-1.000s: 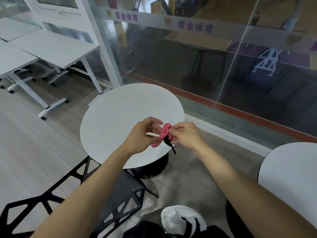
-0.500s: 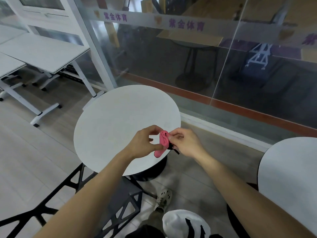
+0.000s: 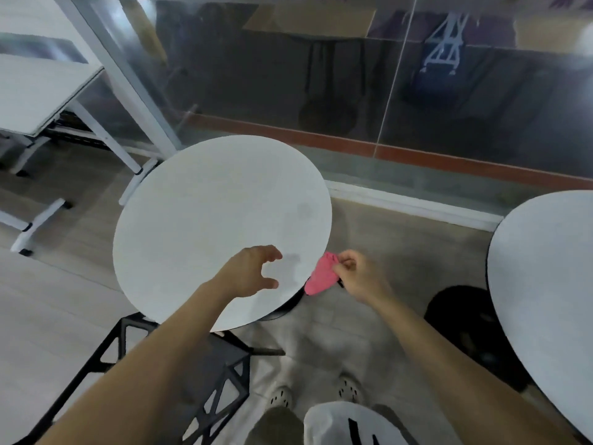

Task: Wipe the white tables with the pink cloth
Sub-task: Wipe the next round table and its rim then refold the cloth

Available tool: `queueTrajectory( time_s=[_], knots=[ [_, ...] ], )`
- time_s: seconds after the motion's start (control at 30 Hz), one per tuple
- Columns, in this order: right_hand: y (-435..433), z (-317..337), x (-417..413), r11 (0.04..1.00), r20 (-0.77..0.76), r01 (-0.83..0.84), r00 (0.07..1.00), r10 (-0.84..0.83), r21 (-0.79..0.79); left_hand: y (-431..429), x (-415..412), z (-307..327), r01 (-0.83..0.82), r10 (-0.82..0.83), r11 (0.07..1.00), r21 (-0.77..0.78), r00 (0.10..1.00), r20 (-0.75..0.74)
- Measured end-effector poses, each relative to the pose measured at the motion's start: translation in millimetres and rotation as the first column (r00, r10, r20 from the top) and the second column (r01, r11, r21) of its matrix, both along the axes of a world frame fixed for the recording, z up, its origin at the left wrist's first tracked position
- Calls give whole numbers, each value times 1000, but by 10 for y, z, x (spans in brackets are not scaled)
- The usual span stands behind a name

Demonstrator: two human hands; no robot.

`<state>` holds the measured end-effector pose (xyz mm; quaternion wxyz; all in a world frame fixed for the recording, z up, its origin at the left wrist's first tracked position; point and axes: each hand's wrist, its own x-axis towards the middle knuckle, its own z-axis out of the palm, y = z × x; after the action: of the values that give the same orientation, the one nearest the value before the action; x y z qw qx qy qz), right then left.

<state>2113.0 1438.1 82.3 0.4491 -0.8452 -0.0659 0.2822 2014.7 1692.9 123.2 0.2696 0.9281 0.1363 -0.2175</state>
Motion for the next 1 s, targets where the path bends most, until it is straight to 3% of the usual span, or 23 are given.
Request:
queueTrajectory(
  time_s=[0.17, 0.33, 0.5, 0.67, 0.73, 0.9, 1.0],
  knots=[
    [20, -586, -431, 986, 24, 157, 988, -156, -62, 318, -104, -595, 320, -232, 898, 303, 928, -293],
    [372, -1061, -852, 952, 140, 305, 945, -296, -42, 492, -43, -1150, 462, -331, 736, 495, 883, -332],
    [1060, -1533, -1462, 977, 195, 212, 957, -215, 37, 519, -91, -1433, 498, -388, 735, 461, 866, -316],
    [1257, -1637, -1488, 830, 235, 520, 797, -556, 200, 500, -102, -1469, 484, -393, 756, 441, 874, -286],
    [1229, -1633, -1374, 792, 208, 576, 765, -610, 204, 484, -89, -1458, 484, -396, 752, 447, 875, -279],
    [1076, -1687, -1314, 848, 194, 500, 827, -528, 177, 505, -91, -1448, 473, -389, 762, 443, 881, -271],
    [968, -1724, -1380, 919, 168, 365, 907, -387, 148, 493, -113, -1455, 478, -404, 752, 453, 878, -257]
  ],
)
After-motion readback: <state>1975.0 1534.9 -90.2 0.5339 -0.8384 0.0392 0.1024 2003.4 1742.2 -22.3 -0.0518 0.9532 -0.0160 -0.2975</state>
